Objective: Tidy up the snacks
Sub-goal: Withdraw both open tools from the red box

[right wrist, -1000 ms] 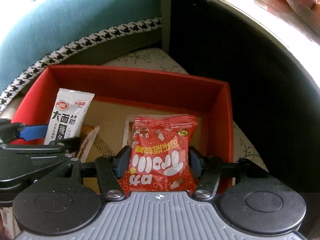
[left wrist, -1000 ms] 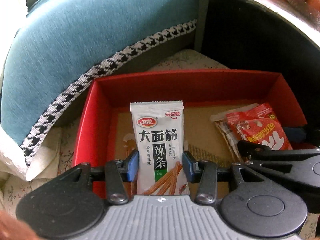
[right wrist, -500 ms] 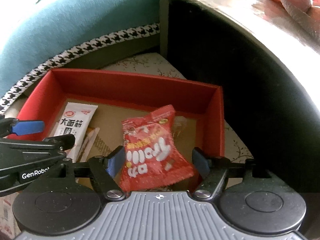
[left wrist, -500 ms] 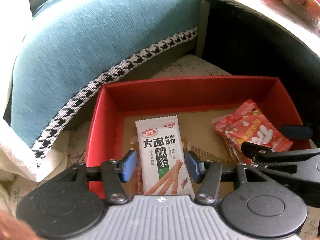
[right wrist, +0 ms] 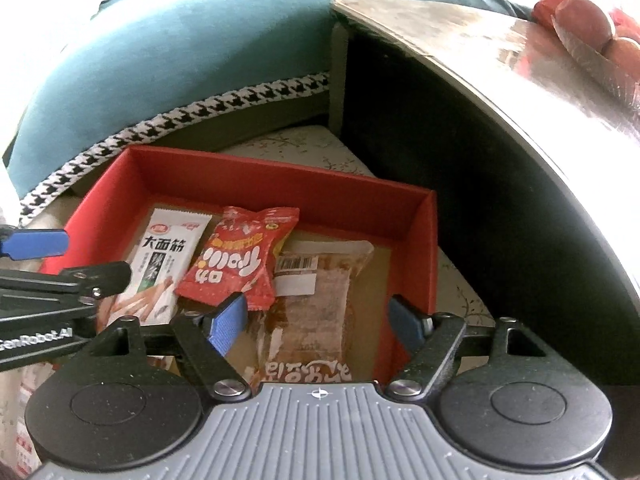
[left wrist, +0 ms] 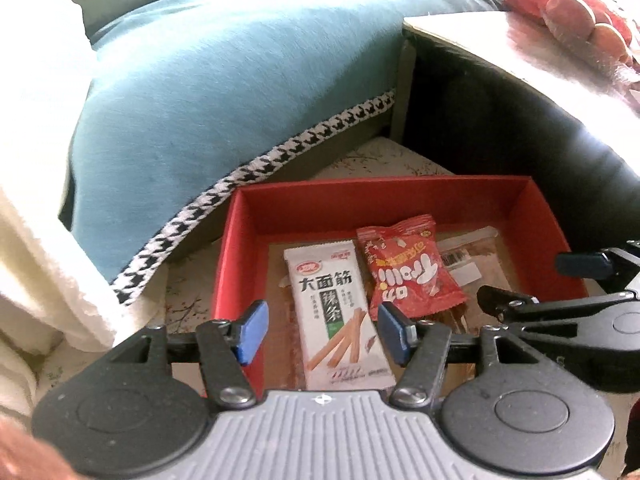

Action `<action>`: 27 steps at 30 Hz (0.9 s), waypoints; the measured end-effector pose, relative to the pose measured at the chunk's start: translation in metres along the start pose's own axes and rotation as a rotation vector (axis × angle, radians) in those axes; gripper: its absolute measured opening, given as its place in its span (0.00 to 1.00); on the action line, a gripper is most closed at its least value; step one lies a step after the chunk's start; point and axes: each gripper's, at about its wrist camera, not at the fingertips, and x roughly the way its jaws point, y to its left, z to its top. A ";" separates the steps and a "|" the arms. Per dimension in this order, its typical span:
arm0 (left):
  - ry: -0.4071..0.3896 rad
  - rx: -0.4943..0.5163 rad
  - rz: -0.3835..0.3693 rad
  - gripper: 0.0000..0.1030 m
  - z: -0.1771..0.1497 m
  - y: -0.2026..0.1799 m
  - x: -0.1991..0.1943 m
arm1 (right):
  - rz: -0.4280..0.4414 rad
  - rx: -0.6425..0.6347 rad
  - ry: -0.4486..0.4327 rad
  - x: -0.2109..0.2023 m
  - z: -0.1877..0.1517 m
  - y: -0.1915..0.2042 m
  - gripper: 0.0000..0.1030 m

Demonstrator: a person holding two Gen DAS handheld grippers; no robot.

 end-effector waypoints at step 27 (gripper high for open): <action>0.151 -0.158 -0.011 0.54 -0.134 0.057 -0.041 | 0.139 -0.173 -0.003 -0.060 -0.041 0.053 0.83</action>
